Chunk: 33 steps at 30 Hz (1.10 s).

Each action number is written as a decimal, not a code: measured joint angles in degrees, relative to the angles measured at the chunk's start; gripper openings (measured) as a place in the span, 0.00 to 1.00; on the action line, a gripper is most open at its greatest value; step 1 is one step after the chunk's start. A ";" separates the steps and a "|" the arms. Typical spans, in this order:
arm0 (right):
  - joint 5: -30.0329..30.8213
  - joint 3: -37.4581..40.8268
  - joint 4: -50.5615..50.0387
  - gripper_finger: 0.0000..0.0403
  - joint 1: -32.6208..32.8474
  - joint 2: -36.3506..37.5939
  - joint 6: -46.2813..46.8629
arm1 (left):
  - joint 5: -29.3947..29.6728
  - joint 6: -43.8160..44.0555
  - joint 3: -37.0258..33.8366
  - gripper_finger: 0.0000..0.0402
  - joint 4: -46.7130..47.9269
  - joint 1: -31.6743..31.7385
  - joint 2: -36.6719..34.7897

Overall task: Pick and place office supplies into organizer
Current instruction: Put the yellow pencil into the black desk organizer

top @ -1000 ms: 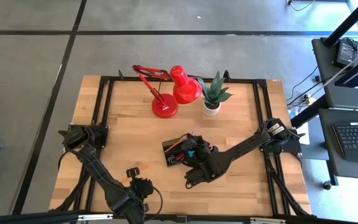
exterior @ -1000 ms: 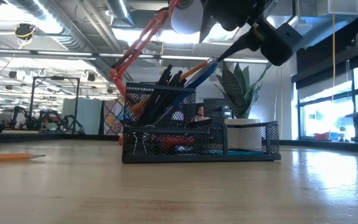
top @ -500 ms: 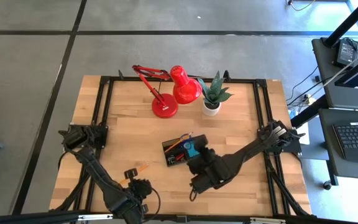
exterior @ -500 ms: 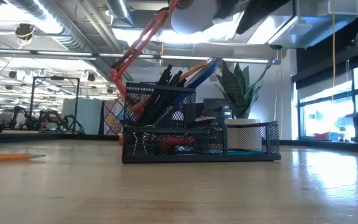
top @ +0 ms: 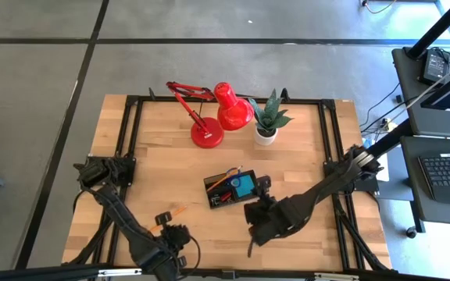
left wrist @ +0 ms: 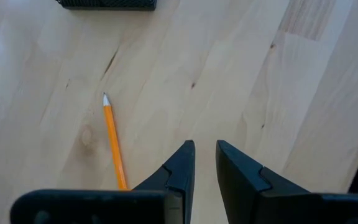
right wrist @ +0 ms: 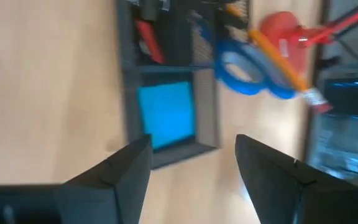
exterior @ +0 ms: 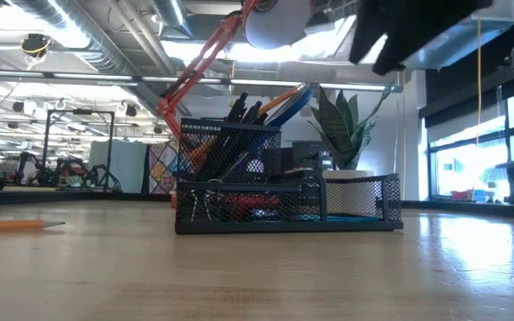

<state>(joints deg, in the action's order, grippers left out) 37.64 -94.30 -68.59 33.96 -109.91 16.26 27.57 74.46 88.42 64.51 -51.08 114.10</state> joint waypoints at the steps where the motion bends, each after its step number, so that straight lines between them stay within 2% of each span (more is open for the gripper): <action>1: -0.90 2.81 3.07 0.58 0.02 1.71 0.09 | -0.02 0.00 0.02 0.15 0.00 -0.16 0.00; 5: -2.61 14.17 17.25 0.58 0.39 10.15 0.38 | -0.17 0.41 0.00 0.15 0.00 -0.30 0.00; 12: -2.88 34.11 41.67 0.58 2.33 24.00 -0.10 | -1.12 6.17 0.00 0.15 0.69 0.59 0.00; 15: -2.85 42.82 51.07 0.58 2.38 28.27 -0.10 | -4.77 10.08 0.01 0.15 4.16 2.65 0.00; 20: -2.90 53.94 62.59 0.58 2.40 32.58 -0.04 | -16.05 12.91 -0.76 0.17 9.90 5.33 -0.11; 26: -2.88 60.14 68.30 0.58 2.38 34.83 -0.13 | -26.86 13.40 -3.72 0.27 5.82 5.30 0.00; 33: -2.86 60.72 69.85 0.58 2.33 35.39 -1.92 | -29.22 18.07 -3.96 0.38 6.47 2.72 -0.11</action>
<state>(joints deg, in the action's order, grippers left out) 34.79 -33.58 1.26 36.29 -74.52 14.34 -1.65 92.53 84.47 70.98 -48.36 113.99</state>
